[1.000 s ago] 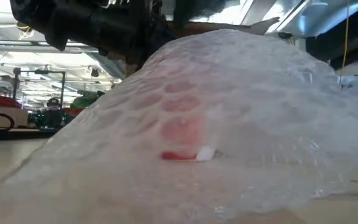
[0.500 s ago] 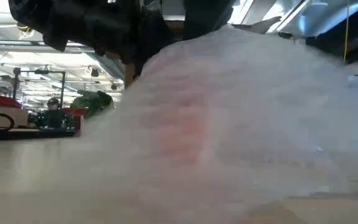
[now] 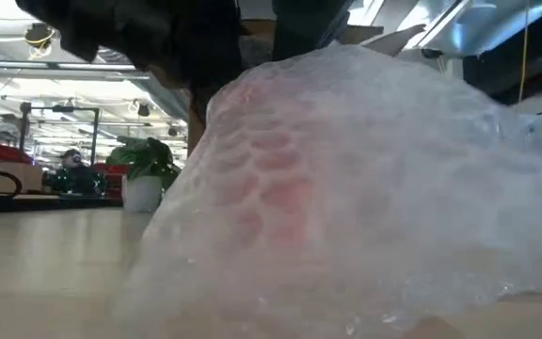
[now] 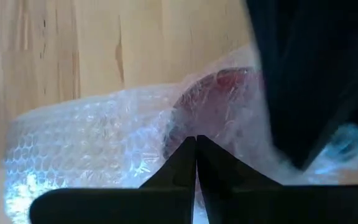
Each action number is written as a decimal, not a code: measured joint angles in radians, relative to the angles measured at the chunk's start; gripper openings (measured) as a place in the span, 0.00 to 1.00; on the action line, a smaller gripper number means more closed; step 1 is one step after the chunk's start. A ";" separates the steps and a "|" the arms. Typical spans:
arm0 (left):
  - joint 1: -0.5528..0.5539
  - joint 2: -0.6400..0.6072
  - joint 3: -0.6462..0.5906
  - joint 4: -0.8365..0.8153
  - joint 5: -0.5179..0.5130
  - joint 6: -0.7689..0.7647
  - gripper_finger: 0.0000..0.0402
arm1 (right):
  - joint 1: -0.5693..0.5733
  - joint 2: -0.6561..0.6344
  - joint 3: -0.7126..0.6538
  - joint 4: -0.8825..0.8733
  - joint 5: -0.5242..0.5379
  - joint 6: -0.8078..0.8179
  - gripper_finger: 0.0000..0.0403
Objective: Wrap mug
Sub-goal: Wrap the red mug with bubble wrap
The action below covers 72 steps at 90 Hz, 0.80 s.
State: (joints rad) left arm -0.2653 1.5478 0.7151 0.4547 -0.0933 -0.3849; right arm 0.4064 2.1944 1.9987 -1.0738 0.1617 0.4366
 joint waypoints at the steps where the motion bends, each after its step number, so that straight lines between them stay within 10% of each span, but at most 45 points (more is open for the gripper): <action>1: 0.000 -0.008 0.000 -0.014 0.000 0.001 0.34 | 0.000 0.000 0.000 0.000 -0.002 0.000 0.00; 39: -0.050 -0.190 0.000 -0.433 -0.002 -0.029 0.34 | -0.035 0.000 0.000 0.026 -0.065 -0.020 0.00; 72: -0.182 -0.221 -0.022 -0.454 -0.100 -0.080 0.34 | -0.077 0.000 0.000 0.034 -0.184 -0.023 0.00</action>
State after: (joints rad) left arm -0.4472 1.3270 0.6932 0.0010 -0.1933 -0.4648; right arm 0.3298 2.1944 1.9989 -1.0402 -0.0226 0.4133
